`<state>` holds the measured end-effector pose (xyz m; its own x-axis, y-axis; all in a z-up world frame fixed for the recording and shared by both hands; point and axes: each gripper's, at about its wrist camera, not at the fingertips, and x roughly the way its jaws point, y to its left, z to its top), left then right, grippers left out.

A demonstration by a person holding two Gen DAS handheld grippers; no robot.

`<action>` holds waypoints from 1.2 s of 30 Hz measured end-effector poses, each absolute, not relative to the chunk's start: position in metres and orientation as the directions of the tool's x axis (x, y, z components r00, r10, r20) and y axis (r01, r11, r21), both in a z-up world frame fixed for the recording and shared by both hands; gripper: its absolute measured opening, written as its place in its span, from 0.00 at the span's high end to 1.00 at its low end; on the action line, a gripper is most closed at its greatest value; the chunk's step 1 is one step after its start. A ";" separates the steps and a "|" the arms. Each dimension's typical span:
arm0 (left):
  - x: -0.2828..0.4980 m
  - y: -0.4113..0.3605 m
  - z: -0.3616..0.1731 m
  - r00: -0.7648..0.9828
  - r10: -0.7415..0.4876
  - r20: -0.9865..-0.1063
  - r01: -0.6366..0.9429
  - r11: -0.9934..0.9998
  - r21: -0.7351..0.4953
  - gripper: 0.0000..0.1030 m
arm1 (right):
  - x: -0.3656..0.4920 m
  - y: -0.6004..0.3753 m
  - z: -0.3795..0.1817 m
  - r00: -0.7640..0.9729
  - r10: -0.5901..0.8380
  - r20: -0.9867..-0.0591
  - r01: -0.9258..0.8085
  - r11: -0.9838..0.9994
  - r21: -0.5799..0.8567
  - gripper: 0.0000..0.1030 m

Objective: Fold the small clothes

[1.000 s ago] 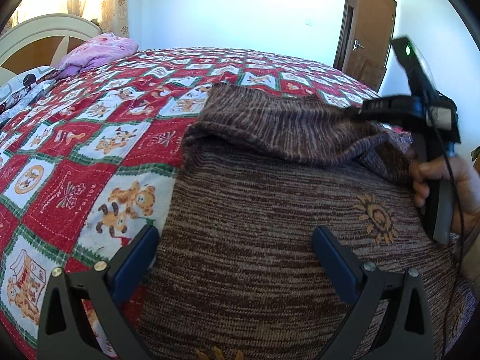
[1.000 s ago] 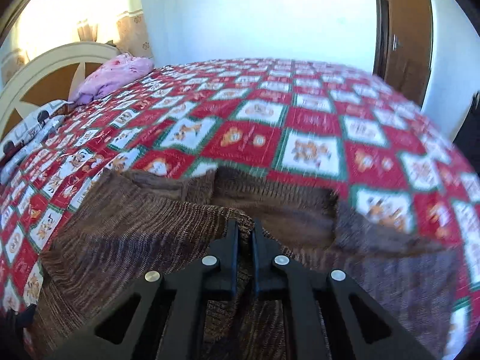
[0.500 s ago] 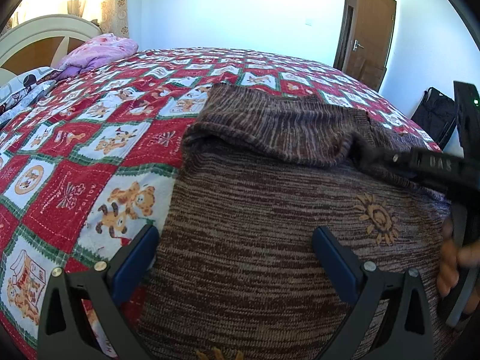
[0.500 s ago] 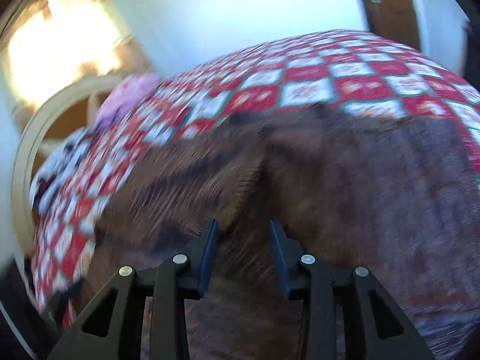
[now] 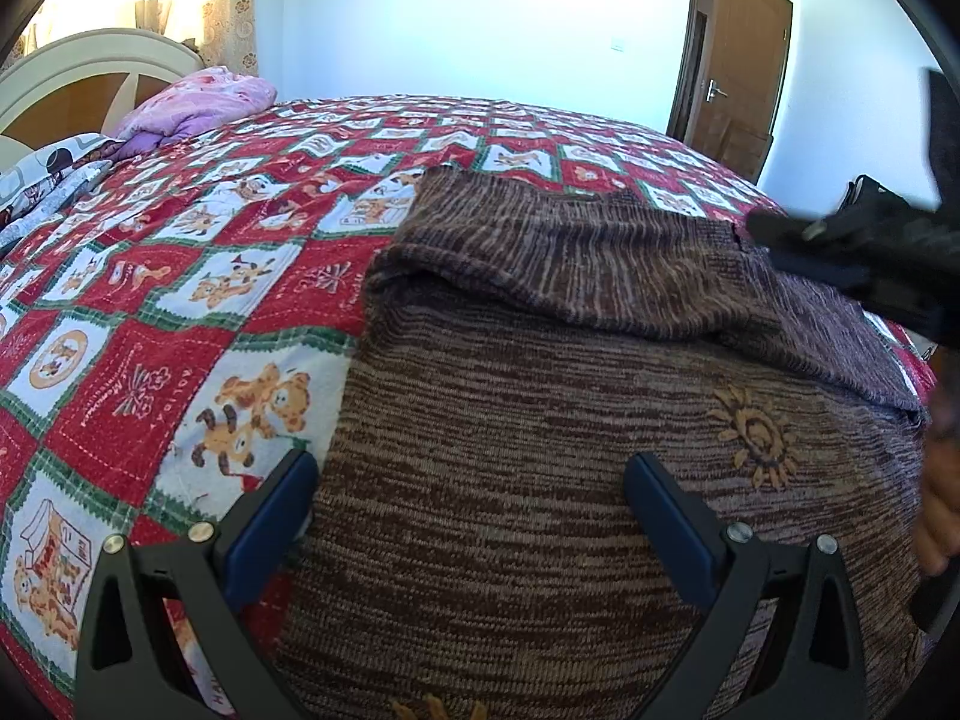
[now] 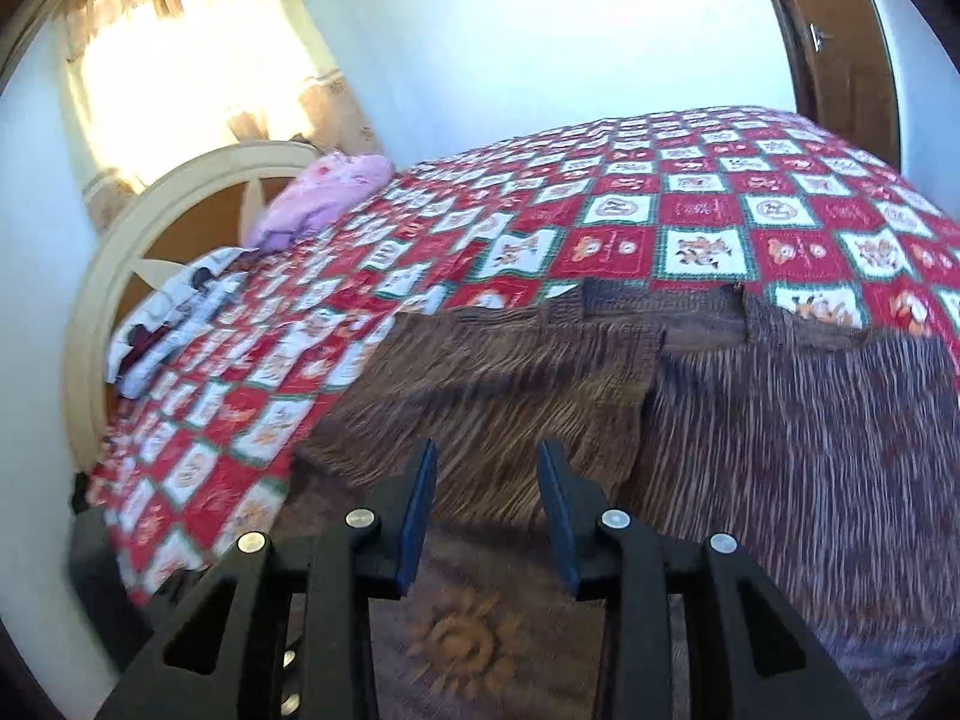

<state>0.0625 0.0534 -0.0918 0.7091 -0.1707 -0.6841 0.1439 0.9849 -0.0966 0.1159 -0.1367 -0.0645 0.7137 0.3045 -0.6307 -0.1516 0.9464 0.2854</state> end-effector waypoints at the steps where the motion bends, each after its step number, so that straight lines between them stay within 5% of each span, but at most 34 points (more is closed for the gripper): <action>1: 0.063 0.053 -0.092 0.709 -0.171 -0.684 0.144 0.985 -0.097 0.00 | 0.125 -0.135 -0.074 0.681 0.285 -0.674 -0.136 0.954 0.266 0.65; 3: 0.063 0.053 -0.092 0.707 -0.169 -0.686 0.144 0.985 -0.094 0.00 | 0.136 -0.134 -0.101 0.593 0.251 -0.766 -0.108 0.967 0.233 0.64; 8: 0.064 0.054 -0.091 0.700 -0.183 -0.691 0.155 0.983 -0.104 0.00 | 0.093 -0.128 -0.093 0.593 0.141 -0.792 -0.129 0.988 0.079 0.64; 12: 0.055 0.069 -0.078 0.636 -0.266 -0.724 0.242 0.960 -0.141 0.00 | 0.028 -0.145 -0.063 0.655 0.213 -0.725 -0.143 0.977 0.158 0.62; 15: 0.022 0.101 -0.056 0.642 -0.330 -0.693 0.283 0.941 -0.185 0.00 | -0.023 -0.157 -0.042 0.708 0.229 -0.668 -0.138 0.973 0.187 0.34; 19: -0.028 0.137 -0.035 0.670 -0.317 -0.671 0.319 0.939 -0.126 0.00 | -0.069 -0.159 -0.035 0.733 0.283 -0.618 -0.175 0.957 0.231 0.33; 24: -0.083 0.158 -0.046 0.574 -0.338 -0.746 0.385 0.915 -0.118 0.02 | -0.083 -0.123 -0.047 0.700 0.382 -0.603 -0.261 0.923 0.283 0.33; 29: -0.113 0.154 -0.070 0.493 -0.345 -0.799 0.379 0.911 -0.160 0.23 | -0.089 -0.081 -0.055 0.680 0.427 -0.596 -0.333 0.904 0.269 0.33; 32: -0.115 0.150 -0.087 0.414 -0.404 -0.816 0.364 0.895 -0.258 0.54 | -0.091 -0.069 -0.056 0.660 0.461 -0.593 -0.362 0.887 0.288 0.33; 36: -0.120 0.140 -0.088 0.423 -0.428 -0.799 0.379 0.884 -0.273 0.54 | -0.101 -0.065 -0.052 0.666 0.455 -0.592 -0.374 0.889 0.263 0.33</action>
